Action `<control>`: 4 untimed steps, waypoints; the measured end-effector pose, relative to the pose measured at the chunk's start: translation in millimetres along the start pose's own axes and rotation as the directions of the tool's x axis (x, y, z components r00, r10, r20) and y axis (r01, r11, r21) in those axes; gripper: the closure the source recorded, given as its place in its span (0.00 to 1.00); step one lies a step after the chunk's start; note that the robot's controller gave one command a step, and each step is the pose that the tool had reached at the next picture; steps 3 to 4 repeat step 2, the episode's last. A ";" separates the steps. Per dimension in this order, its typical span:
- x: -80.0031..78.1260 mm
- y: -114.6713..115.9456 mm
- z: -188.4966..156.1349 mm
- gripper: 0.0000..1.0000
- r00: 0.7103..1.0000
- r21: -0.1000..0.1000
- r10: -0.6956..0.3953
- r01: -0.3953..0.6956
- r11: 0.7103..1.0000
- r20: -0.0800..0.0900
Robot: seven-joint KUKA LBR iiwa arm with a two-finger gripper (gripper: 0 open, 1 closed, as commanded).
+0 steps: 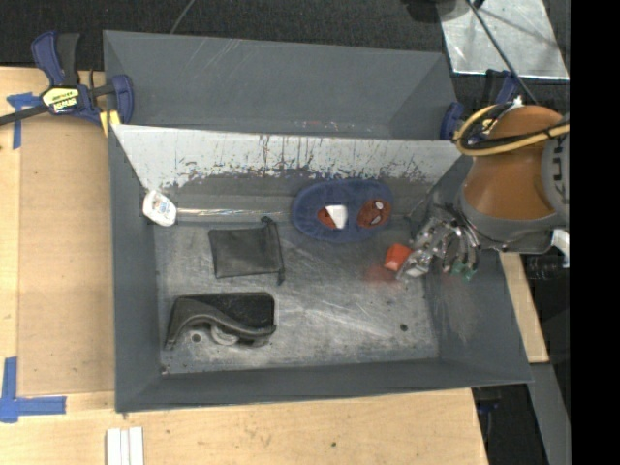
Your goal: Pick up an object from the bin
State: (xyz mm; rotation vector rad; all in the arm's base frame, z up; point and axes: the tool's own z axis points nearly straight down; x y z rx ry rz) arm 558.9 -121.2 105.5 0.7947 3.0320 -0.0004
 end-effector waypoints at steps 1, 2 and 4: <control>-1.0 0.3 -1.1 1.00 1.000 0.001 -0.003 0.003 1.000 -0.001; -2.6 0.3 -21.3 1.00 1.000 0.000 -0.005 0.005 1.000 -0.001; -2.6 0.3 -21.3 1.00 1.000 0.000 -0.005 0.005 1.000 -0.001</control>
Offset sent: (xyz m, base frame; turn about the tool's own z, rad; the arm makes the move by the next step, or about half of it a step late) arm 0.0000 0.0001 0.0006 0.0000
